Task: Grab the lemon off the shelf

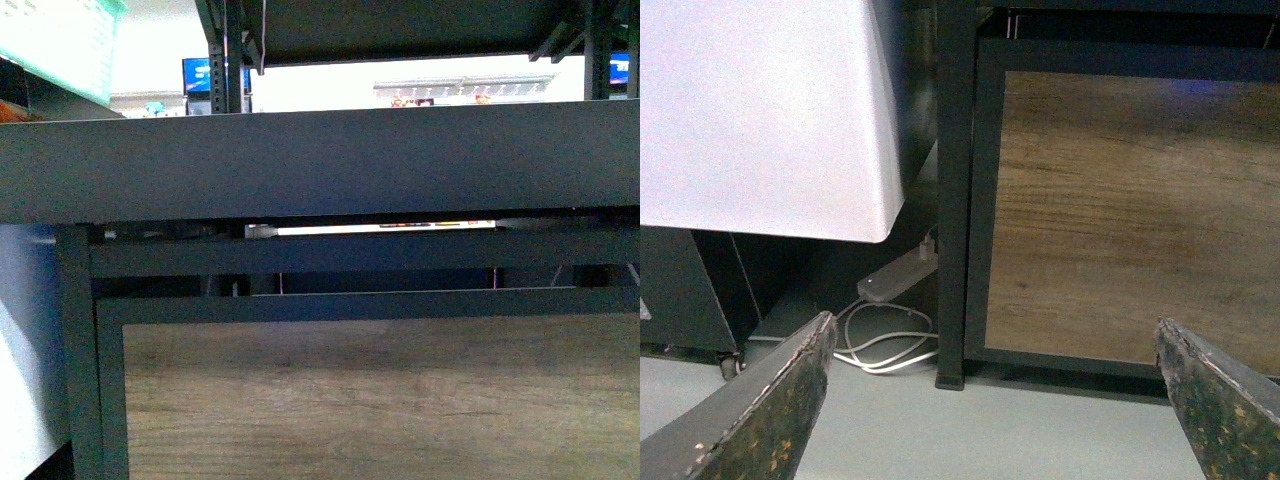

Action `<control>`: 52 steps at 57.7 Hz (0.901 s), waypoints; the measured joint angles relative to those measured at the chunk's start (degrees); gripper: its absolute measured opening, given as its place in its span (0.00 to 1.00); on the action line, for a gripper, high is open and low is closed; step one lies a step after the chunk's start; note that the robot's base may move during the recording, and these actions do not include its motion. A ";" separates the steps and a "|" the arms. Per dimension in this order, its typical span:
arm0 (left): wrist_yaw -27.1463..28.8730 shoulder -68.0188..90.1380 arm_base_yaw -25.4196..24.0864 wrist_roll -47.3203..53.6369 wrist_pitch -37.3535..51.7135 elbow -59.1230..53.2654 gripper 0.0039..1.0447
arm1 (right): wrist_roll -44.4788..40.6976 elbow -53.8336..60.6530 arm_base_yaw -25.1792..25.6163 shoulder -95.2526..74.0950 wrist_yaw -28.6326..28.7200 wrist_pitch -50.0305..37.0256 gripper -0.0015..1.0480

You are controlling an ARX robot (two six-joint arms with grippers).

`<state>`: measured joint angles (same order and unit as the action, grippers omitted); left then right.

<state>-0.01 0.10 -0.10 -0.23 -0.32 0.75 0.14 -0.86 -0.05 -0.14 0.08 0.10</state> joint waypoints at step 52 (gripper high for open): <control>-0.02 -0.04 0.00 0.00 0.00 0.02 0.93 | 0.00 0.00 0.02 -0.07 -0.04 0.00 0.98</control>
<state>-0.03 0.05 -0.10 -0.23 -0.32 0.78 0.14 -0.86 -0.03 -0.21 0.03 0.10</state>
